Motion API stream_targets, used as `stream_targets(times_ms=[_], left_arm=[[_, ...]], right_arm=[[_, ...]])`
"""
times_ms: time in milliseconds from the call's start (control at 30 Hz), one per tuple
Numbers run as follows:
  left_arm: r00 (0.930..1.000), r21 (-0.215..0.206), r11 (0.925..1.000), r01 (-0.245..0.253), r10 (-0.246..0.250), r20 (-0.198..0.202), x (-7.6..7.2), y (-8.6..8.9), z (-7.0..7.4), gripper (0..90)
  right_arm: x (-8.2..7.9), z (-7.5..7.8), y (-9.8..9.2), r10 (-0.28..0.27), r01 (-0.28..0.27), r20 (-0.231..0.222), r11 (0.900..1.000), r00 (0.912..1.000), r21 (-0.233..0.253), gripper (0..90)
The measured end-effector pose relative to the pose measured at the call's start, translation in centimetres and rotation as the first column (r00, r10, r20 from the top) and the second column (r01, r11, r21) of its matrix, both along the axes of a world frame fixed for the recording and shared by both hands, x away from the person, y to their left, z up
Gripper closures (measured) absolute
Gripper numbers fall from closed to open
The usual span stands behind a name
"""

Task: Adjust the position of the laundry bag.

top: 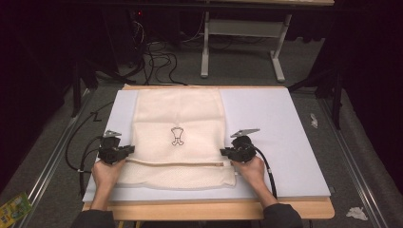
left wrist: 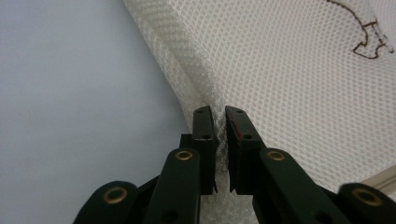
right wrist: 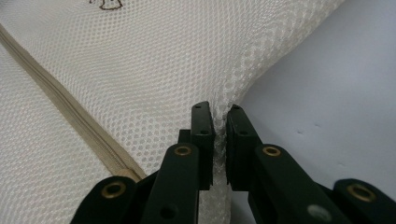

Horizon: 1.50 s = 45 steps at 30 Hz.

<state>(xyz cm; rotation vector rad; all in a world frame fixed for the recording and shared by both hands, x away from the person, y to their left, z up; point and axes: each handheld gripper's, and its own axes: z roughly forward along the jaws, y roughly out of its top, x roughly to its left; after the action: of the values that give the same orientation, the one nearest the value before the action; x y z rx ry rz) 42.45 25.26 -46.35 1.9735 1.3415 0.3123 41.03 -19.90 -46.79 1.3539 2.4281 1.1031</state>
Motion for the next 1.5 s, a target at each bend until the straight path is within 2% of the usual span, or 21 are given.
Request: stream_targets(times_ms=[200,533,1167,1367,1500], left_arm=[[0.9999,-0.021,0.9998,-0.003,0.003,0.014,-0.1,0.0,0.2,84.2],[0.9984,-0.055,0.9983,0.021,-0.018,0.053,0.0,-0.7,0.7,84.2],[0.9962,-0.084,0.9939,0.071,-0.066,0.057,0.5,-3.3,1.1,84.0],[0.9943,-0.078,0.993,0.089,-0.084,0.065,0.8,-4.3,1.3,84.1],[0.9938,-0.098,0.9908,0.094,-0.088,0.068,0.9,-4.7,1.4,84.2]], right_arm=[[0.0,0.2,-0.2,-0.008,0.008,0.01,1.0,0.9999,0.017,85.5],[-0.2,0.7,-1.3,-0.033,0.032,0.038,0.999,0.9987,0.029,85.5],[-0.6,1.4,-4.5,-0.104,0.101,0.062,0.993,0.9926,0.052,85.4],[-0.7,1.6,-5.5,-0.128,0.124,0.07,0.991,0.9893,0.056,85.5],[-0.8,1.7,-6.0,-0.137,0.134,0.074,0.99,0.9878,0.052,85.5]])
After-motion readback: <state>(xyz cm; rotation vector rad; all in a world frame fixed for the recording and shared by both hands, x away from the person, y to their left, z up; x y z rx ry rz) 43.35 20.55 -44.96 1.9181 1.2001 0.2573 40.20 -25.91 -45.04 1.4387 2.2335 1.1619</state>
